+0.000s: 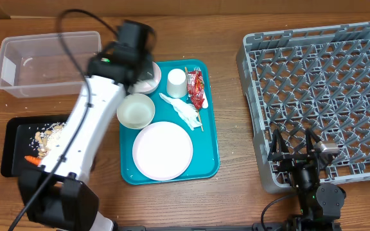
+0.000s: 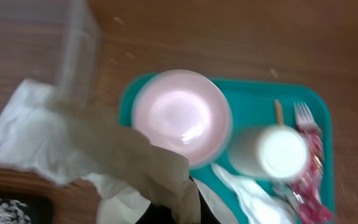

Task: Sort waste into correct bins and load items into the dishwasher rack
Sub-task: 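Carry the tissues left and drop them into the clear bin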

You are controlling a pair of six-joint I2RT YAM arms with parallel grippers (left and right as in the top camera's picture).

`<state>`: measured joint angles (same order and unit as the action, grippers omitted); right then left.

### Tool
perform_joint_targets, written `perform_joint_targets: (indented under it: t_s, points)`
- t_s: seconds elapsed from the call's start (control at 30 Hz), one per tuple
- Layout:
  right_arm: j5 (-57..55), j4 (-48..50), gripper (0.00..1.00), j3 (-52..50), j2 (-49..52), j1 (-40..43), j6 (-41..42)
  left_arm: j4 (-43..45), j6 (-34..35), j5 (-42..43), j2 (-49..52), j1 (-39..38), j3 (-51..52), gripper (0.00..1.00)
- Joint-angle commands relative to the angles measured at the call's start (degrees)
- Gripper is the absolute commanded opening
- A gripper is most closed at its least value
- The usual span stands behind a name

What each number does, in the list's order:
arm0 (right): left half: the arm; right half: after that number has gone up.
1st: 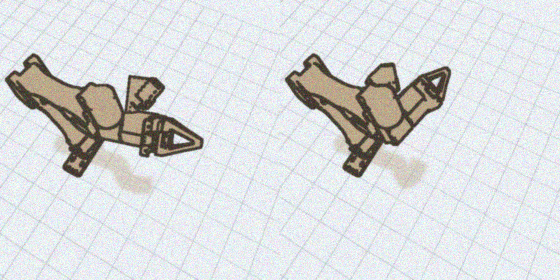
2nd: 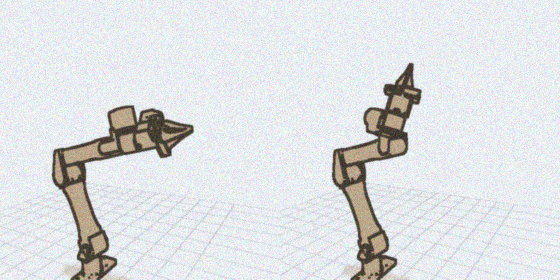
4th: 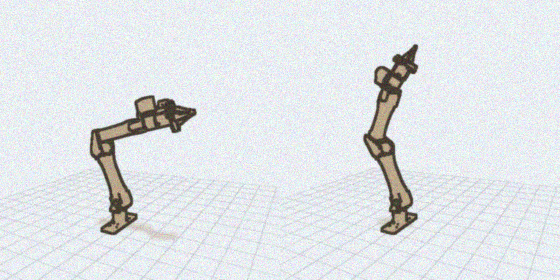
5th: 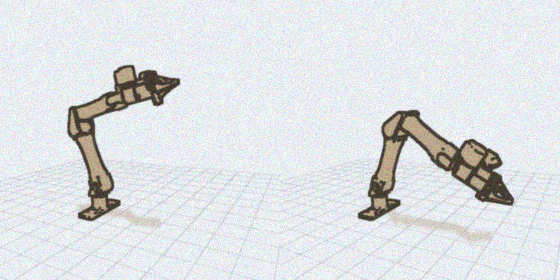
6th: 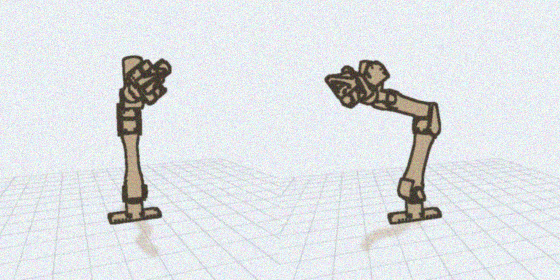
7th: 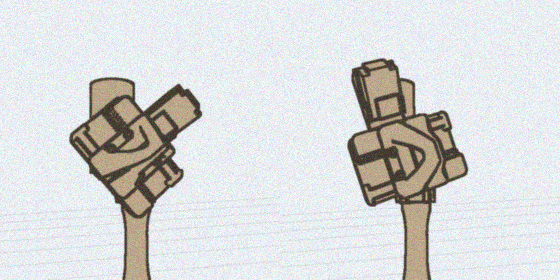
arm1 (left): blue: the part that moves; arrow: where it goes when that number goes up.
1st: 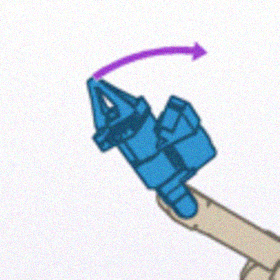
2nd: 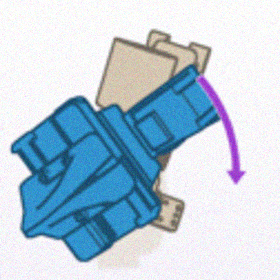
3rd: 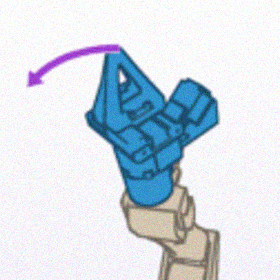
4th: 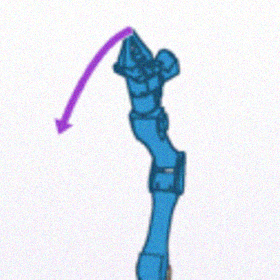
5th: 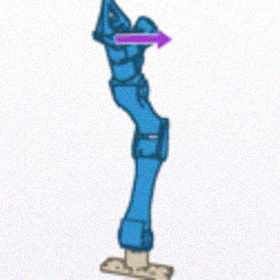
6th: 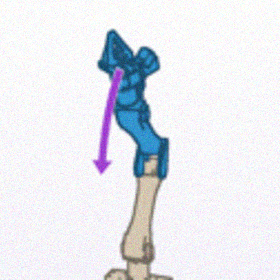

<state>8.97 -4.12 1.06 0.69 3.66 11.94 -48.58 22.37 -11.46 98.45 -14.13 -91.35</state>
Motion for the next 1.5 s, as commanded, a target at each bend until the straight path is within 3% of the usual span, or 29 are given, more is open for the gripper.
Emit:
perform_joint_targets:
  t_s: [0.0, 0.2, 0.27, 0.33, 0.37, 0.53, 0.63, 0.83, 0.9, 1.0, 1.07, 1.17, 1.33, 1.47]
  points:
    - [-0.4, 0.2, 1.00, -0.6, -0.5, 0.2, -0.2, 5.5, 0.7, -2.1, -1.1, 9.4, -0.7, 0.04]
    - [-0.4, 0.2, 1.00, -0.6, -0.5, 0.2, -0.2, 14.3, 5.4, -2.0, 0.0, 21.7, -0.7, 0.04]
    - [-0.3, 0.2, 1.00, -0.6, -0.5, 0.2, -0.2, 14.2, 6.0, -1.6, 1.6, 23.9, -0.7, 0.11]
    - [-0.3, 0.2, 1.00, -0.6, -0.5, 0.2, -0.2, 13.4, 6.0, -0.2, 3.5, 25.5, -0.7, 0.91]
    - [-0.4, 0.2, 1.00, -0.6, -0.5, 0.2, -0.2, 13.1, 6.0, -0.1, 3.9, 25.7, -0.7, 1.00]
    - [-0.4, 0.2, 1.00, -0.6, -0.5, 0.2, -0.2, 12.6, 5.7, 0.0, 4.5, 26.0, -0.7, 1.00]
    - [-0.4, 0.2, 1.00, -0.6, -0.5, 0.2, -0.2, 12.1, 5.3, 4.7, 3.0, 25.3, -0.7, 1.00]
    - [-0.4, 0.2, 1.00, -0.6, -0.5, 0.2, -0.2, 7.5, -1.2, 38.2, 0.8, 21.5, -0.7, 1.00]
    - [-0.4, 0.2, 1.00, -0.6, -0.5, 0.2, -0.2, 3.7, -1.6, 40.9, 0.8, 18.0, -0.7, 0.99]
    - [-0.3, 0.2, 1.00, -0.6, -0.5, 0.2, -0.2, -0.7, -4.4, 39.6, 0.9, 10.8, -0.6, 0.93]
    - [-0.4, 0.2, 1.00, -0.6, -0.5, 0.2, -0.2, -3.8, -3.9, 32.3, 0.9, 4.1, -0.6, 0.91]
    - [-0.4, 0.2, 1.00, -0.6, -0.5, 0.2, -0.2, -7.8, 3.8, 20.3, 1.1, -4.9, -0.5, 0.89]
    - [-0.4, 0.2, 1.00, -0.6, -0.5, 0.2, -0.2, -6.6, 19.3, 11.5, 3.7, -16.0, 1.3, 0.87]
    - [-0.4, 0.2, 1.00, -0.6, -0.5, 0.2, -0.2, -5.3, 27.3, 6.6, 9.1, -20.8, 1.3, 0.84]
